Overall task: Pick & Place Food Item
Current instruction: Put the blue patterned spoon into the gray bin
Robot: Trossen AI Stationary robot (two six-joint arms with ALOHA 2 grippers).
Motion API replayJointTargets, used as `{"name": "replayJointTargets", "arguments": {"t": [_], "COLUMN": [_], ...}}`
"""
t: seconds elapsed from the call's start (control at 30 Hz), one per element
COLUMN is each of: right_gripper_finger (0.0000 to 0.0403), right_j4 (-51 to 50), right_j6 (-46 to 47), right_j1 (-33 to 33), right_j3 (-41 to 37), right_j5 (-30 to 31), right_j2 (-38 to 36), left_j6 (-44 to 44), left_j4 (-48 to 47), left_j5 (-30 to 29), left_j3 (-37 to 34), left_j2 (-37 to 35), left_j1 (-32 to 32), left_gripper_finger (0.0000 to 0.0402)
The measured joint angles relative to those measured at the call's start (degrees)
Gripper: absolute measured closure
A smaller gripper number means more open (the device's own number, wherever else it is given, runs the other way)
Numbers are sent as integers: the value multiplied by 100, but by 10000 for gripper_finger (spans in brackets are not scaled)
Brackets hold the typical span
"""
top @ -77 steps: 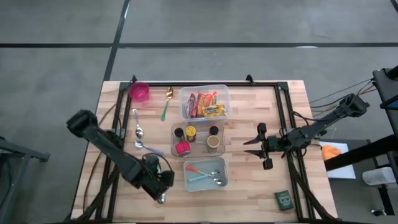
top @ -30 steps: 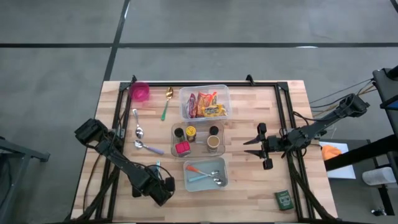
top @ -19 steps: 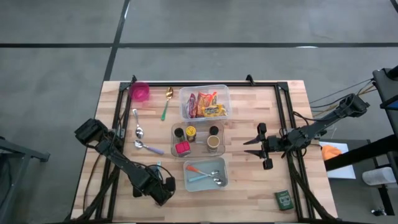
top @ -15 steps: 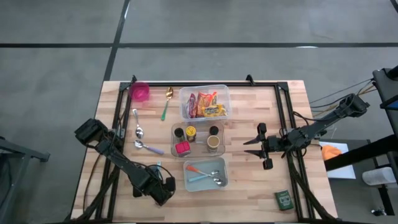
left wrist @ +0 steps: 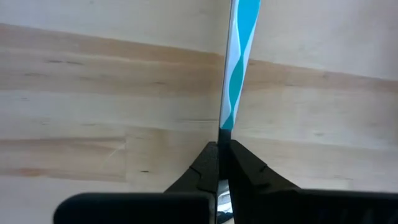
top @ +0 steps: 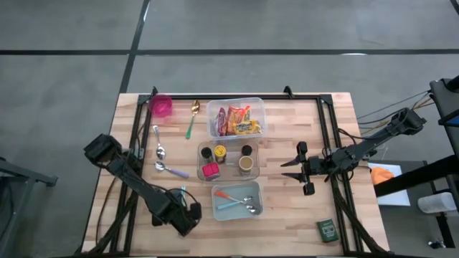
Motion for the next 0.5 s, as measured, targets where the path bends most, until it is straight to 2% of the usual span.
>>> {"name": "replayJointTargets", "arguments": {"t": [0.13,0.3,0.5], "right_gripper_finger": [273,273,273], "right_j4": [0,-2,0], "right_j6": [0,0,0], "right_j1": [2,2,1], "right_j3": [0,0,0], "right_j5": [1,1,1], "right_j2": [2,2,1], "left_j6": [14,354,900], "left_j4": [-103,-338,-1005], "left_j5": [-296,-954,-1741], "left_j3": [-4,33,407], "left_j2": [-231,-566,-759], "left_j1": [-9,-65,-118], "left_gripper_finger": [390,390,390]}}
